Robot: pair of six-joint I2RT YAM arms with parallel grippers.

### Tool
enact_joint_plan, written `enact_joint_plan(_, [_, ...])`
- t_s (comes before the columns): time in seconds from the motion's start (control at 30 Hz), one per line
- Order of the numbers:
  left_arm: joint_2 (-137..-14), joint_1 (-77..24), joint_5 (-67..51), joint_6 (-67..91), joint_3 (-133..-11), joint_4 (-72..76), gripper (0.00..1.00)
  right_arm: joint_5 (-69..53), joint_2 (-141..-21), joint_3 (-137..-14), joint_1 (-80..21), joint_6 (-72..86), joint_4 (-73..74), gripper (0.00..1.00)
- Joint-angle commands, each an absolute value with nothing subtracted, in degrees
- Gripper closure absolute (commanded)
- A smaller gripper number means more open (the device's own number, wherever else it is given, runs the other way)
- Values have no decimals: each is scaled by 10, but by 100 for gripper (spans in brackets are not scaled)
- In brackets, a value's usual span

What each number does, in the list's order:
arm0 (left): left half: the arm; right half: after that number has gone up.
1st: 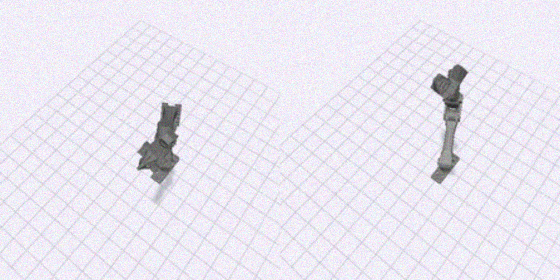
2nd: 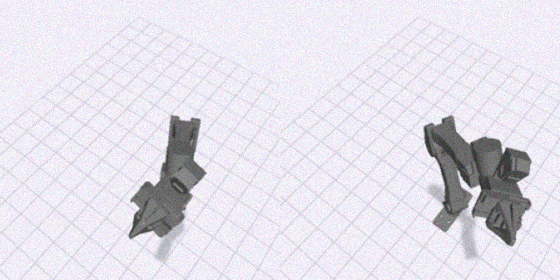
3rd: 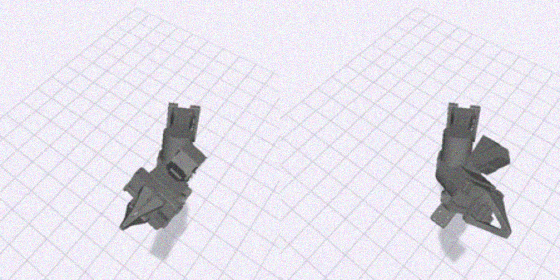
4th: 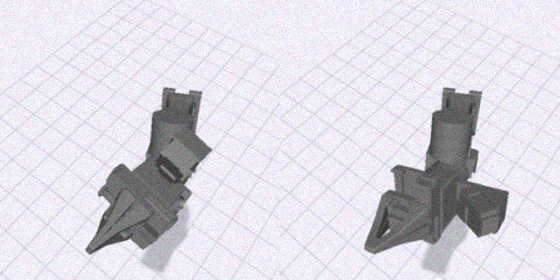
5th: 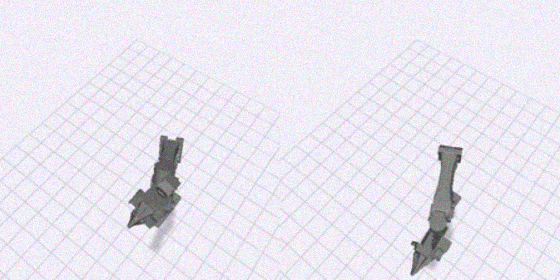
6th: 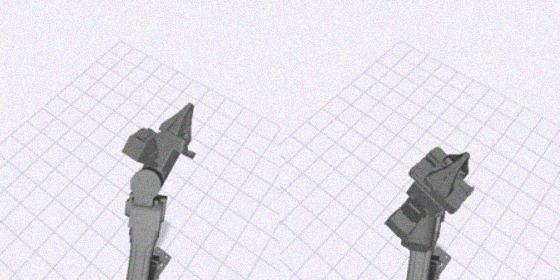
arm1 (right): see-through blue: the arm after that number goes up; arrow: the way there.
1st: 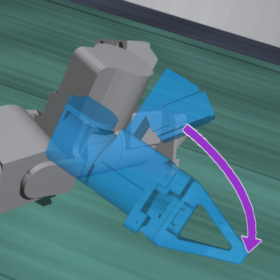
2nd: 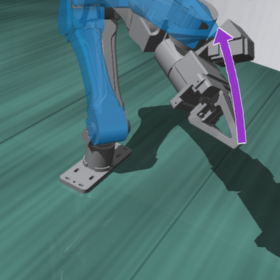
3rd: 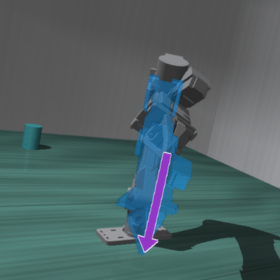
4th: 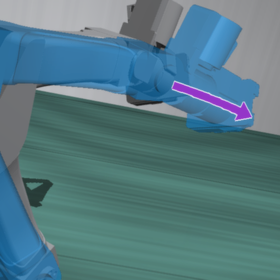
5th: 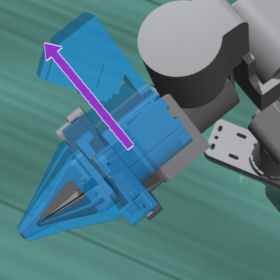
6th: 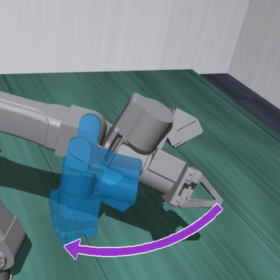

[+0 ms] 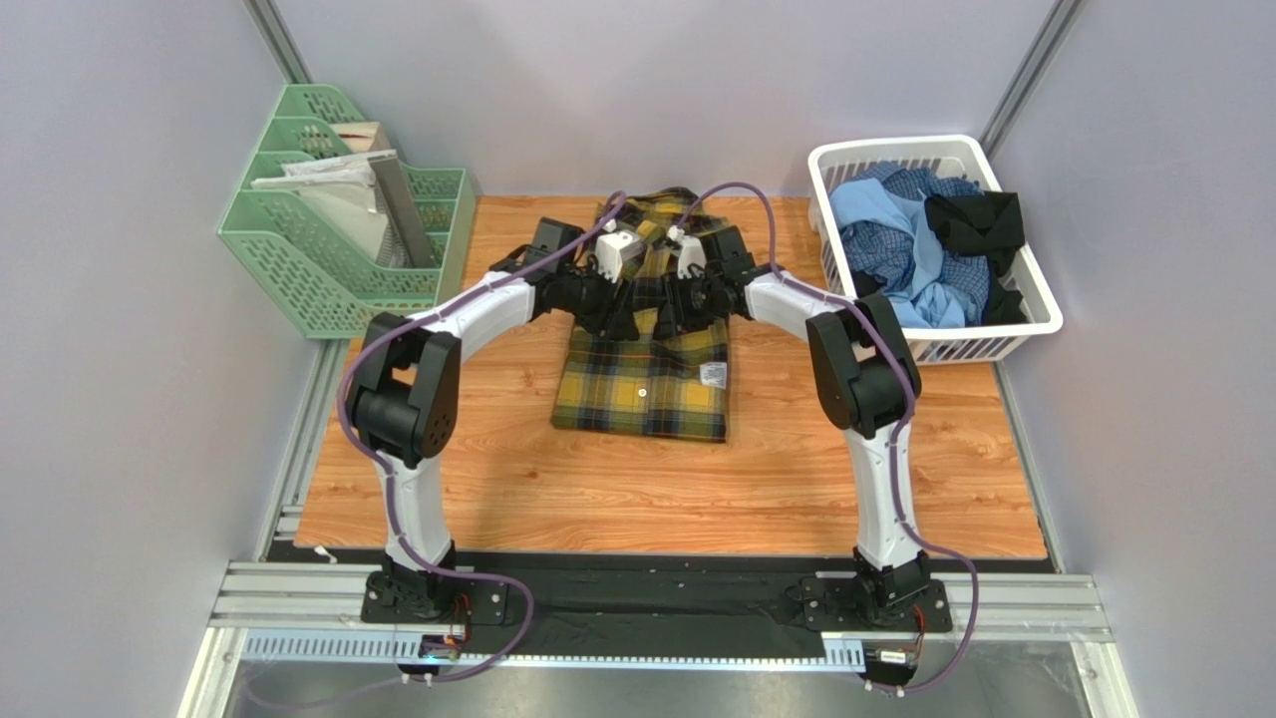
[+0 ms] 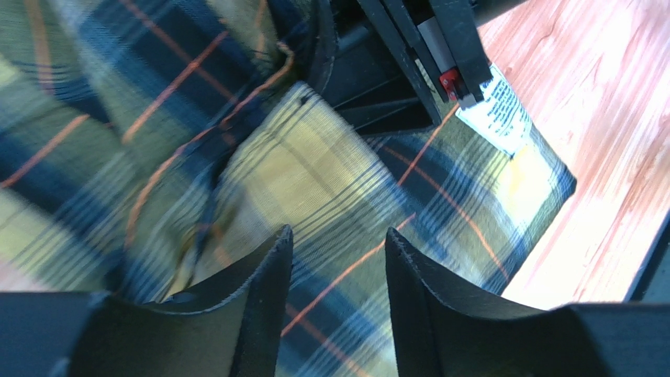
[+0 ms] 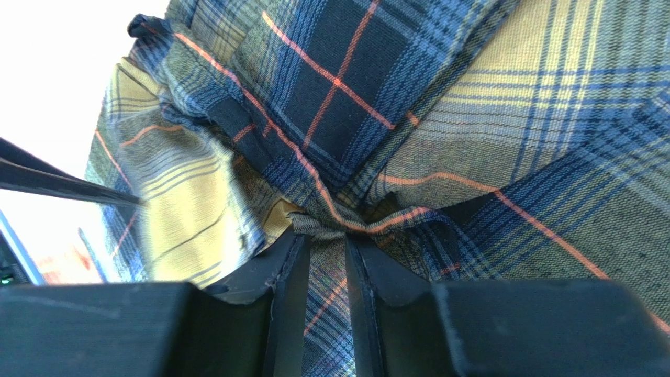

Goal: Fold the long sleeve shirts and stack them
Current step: Fold the shirt

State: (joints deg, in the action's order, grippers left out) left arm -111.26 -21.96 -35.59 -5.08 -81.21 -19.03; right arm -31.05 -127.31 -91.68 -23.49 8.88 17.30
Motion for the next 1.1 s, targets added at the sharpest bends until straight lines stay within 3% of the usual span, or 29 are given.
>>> enact_joint_plan(0.0, [-1157, -227, -346, -3, -852, -185, 49, -333, -1289, -942, -224, 113, 156, 72])
enact_joint_plan(0.27, [-1250, -232, -316, 38, -934, -237, 51, -366, -1261, -954, -216, 100, 184, 66])
enact_joint_plan(0.4, [-1189, -229, -356, 40, -898, -222, 46, -353, -1198, -970, -198, 52, 262, 59])
enact_joint_plan(0.5, [-1062, -212, -414, 65, -804, -161, 40, -373, -1150, -959, -183, 23, 307, 46])
enact_joint_plan(0.53, [-1031, -204, -437, 72, -783, -153, 15, -384, -1110, -946, -180, 23, 305, 34])
enact_joint_plan(0.6, [-957, -191, -487, 88, -730, -151, 1, -422, -1065, -881, -181, 53, 281, 20])
enact_joint_plan(0.63, [-937, -188, -513, 90, -713, -151, 1, -441, -1023, -846, -181, 76, 259, 0])
enact_joint_plan(0.8, [-860, -187, -660, 181, -572, -62, 1, -551, -954, -654, -217, 299, 51, 0])
enact_joint_plan(0.97, [-889, -186, -715, 351, -465, 136, 1, -558, -974, -578, -285, 408, -82, 0])
enact_joint_plan(1.07, [-932, -186, -713, 372, -461, 165, 1, -571, -1016, -565, -302, 454, -133, 0])
